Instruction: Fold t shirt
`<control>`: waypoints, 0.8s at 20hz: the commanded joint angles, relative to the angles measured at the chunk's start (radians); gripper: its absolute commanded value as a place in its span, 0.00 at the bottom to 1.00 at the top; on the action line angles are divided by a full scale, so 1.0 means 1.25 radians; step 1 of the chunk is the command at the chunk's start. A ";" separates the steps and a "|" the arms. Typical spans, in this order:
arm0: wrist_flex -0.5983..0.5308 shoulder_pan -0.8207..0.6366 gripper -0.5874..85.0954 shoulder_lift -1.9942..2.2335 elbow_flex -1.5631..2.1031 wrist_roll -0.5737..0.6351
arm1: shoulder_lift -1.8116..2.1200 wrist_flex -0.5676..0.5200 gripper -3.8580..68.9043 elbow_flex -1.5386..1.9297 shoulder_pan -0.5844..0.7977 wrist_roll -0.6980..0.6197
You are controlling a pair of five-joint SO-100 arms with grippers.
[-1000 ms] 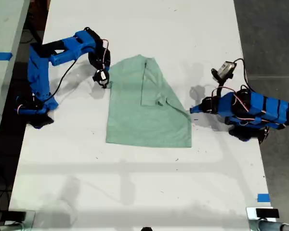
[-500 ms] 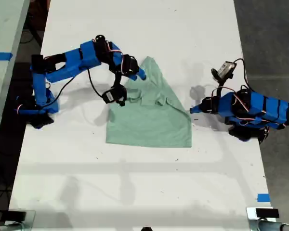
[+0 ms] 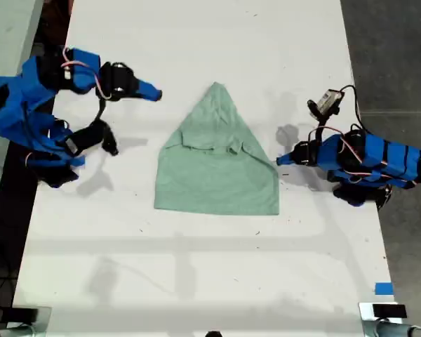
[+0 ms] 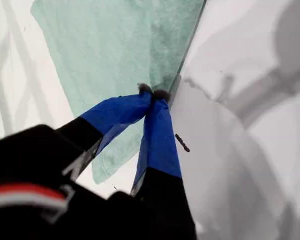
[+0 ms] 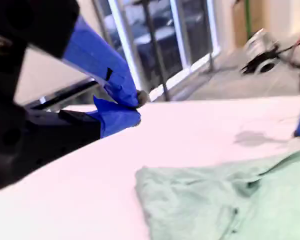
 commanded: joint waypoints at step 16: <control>-0.142 0.006 0.01 0.834 0.972 -0.022 | 0.013 0.002 0.06 0.043 0.006 0.006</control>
